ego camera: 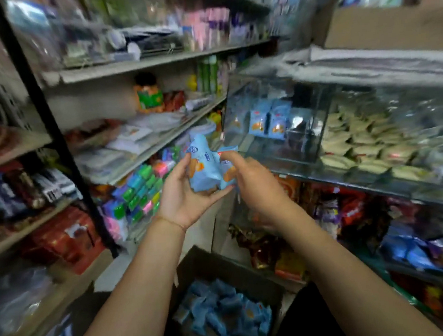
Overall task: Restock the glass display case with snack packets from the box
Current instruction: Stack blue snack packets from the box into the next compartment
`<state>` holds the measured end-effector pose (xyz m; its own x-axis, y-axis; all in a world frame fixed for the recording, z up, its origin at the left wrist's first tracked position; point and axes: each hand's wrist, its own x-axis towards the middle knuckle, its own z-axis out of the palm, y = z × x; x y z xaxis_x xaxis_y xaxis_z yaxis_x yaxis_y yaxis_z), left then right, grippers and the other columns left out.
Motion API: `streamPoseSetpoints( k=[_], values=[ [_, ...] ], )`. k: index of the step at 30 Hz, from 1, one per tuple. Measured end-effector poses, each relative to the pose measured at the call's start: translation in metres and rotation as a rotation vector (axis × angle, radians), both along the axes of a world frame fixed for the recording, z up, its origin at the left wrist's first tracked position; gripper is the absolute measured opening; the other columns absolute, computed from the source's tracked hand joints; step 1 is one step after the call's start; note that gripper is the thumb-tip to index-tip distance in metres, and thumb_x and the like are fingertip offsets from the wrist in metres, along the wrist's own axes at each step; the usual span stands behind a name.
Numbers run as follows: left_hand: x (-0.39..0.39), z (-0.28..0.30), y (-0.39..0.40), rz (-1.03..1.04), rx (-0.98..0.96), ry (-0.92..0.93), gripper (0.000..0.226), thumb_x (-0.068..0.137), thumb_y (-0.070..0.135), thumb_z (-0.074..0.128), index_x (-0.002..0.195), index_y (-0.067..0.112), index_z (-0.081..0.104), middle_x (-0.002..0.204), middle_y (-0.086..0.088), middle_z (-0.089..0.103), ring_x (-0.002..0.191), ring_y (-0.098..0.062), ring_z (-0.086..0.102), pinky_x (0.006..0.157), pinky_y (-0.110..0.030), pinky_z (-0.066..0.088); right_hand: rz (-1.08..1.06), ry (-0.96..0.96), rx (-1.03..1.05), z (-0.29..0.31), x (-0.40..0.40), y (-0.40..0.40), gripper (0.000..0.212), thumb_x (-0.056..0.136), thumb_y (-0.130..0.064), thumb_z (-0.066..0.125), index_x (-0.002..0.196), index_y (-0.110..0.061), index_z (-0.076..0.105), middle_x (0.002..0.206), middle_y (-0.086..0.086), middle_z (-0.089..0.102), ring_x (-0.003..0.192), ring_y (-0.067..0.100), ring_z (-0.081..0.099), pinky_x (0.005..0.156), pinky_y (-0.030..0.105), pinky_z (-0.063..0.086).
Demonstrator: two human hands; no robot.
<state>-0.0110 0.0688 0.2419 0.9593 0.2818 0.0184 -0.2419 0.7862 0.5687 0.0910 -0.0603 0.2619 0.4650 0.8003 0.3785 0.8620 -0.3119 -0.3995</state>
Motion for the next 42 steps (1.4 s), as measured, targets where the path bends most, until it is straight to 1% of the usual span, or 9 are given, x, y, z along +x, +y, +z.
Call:
streamPoseSetpoints(
  k=[3, 10, 13, 16, 20, 24, 31, 36, 42],
  values=[
    [0.009, 0.039, -0.010, -0.013, 0.043, -0.016, 0.052, 0.091, 0.044, 0.052, 0.125, 0.006, 0.062, 0.138, -0.020, 0.052, 0.130, -0.040, 0.046, 0.111, -0.063, 0.024, 0.045, -0.063, -0.096, 0.042, 0.009, -0.018, 0.065, 0.087, -0.003, 0.054, 0.141, -0.035, 0.039, 0.091, -0.012, 0.043, 0.102, 0.032, 0.055, 0.077, 0.031, 0.041],
    [0.062, 0.110, -0.016, -0.028, 0.252, 0.094, 0.056, 0.091, 0.046, 0.052, 0.134, 0.010, 0.053, 0.136, -0.018, 0.055, 0.126, -0.038, 0.051, 0.105, -0.063, 0.035, -0.040, -0.213, -0.212, 0.096, 0.056, -0.025, 0.056, 0.091, -0.010, 0.052, 0.138, -0.038, 0.040, 0.117, 0.013, 0.046, 0.104, 0.035, 0.054, 0.083, 0.038, 0.047],
    [0.095, 0.118, -0.016, 0.007, 0.409, 0.249, 0.054, 0.088, 0.050, 0.057, 0.124, 0.010, 0.061, 0.118, -0.016, 0.067, 0.102, -0.033, 0.066, 0.088, -0.053, 0.053, -0.084, -0.088, -0.219, 0.092, 0.089, -0.018, 0.054, 0.087, -0.008, 0.053, 0.133, -0.037, 0.046, 0.119, 0.011, 0.051, 0.106, 0.033, 0.056, 0.087, 0.039, 0.049],
    [0.130, 0.116, -0.013, 0.198, 0.674, 0.468, 0.036, 0.088, 0.048, 0.060, 0.099, 0.015, 0.065, 0.079, -0.007, 0.072, 0.064, -0.019, 0.069, 0.058, -0.030, 0.055, -0.277, -0.097, -0.195, 0.080, 0.130, -0.008, 0.042, 0.089, -0.021, 0.057, 0.127, -0.036, 0.051, 0.125, 0.017, 0.050, 0.111, 0.038, 0.055, 0.092, 0.038, 0.048],
    [0.179, 0.102, 0.005, 0.498, 1.389, 0.614, 0.043, 0.084, 0.049, 0.062, 0.095, 0.008, 0.067, 0.101, -0.018, 0.069, 0.092, -0.034, 0.066, 0.074, -0.038, 0.052, -0.542, -0.037, -0.161, 0.069, 0.184, 0.019, 0.046, 0.092, -0.024, 0.055, 0.138, -0.025, 0.045, 0.137, 0.020, 0.041, 0.123, 0.035, 0.045, 0.097, 0.033, 0.045],
    [0.205, 0.081, 0.015, 0.453, 1.935, 0.722, 0.040, 0.095, 0.038, 0.053, 0.118, 0.006, 0.058, 0.118, -0.016, 0.064, 0.107, -0.035, 0.062, 0.081, -0.035, 0.048, -0.773, 0.060, -0.060, 0.035, 0.233, 0.052, 0.043, 0.098, -0.022, 0.045, 0.137, -0.003, 0.042, 0.135, 0.012, 0.047, 0.121, 0.027, 0.048, 0.077, 0.016, 0.031],
    [0.228, 0.045, 0.034, 0.390, 1.878, 0.650, 0.031, 0.094, 0.031, 0.052, 0.118, 0.011, 0.058, 0.115, -0.015, 0.065, 0.104, -0.033, 0.063, 0.078, -0.035, 0.047, -0.954, 0.047, -0.107, 0.023, 0.299, 0.081, 0.045, 0.098, -0.022, 0.042, 0.143, -0.013, 0.039, 0.145, 0.025, 0.032, 0.133, 0.037, 0.033, 0.107, 0.040, 0.034],
    [0.224, 0.039, 0.036, 0.458, 1.871, 0.596, 0.039, 0.093, 0.037, 0.055, 0.122, 0.012, 0.054, 0.114, -0.013, 0.065, 0.101, -0.035, 0.063, 0.080, -0.041, 0.051, -0.881, 0.076, -0.147, 0.025, 0.333, 0.091, 0.043, 0.099, -0.027, 0.044, 0.139, -0.011, 0.044, 0.143, 0.016, 0.040, 0.129, 0.029, 0.041, 0.095, 0.028, 0.036],
    [0.221, 0.040, 0.033, 0.539, 1.867, 0.557, 0.040, 0.092, 0.040, 0.055, 0.119, 0.011, 0.054, 0.113, -0.014, 0.065, 0.100, -0.035, 0.062, 0.074, -0.037, 0.048, -0.872, 0.070, -0.360, -0.010, 0.337, 0.099, 0.050, 0.092, -0.024, 0.050, 0.141, -0.018, 0.039, 0.148, 0.021, 0.030, 0.134, 0.036, 0.033, 0.112, 0.040, 0.023]
  ],
)
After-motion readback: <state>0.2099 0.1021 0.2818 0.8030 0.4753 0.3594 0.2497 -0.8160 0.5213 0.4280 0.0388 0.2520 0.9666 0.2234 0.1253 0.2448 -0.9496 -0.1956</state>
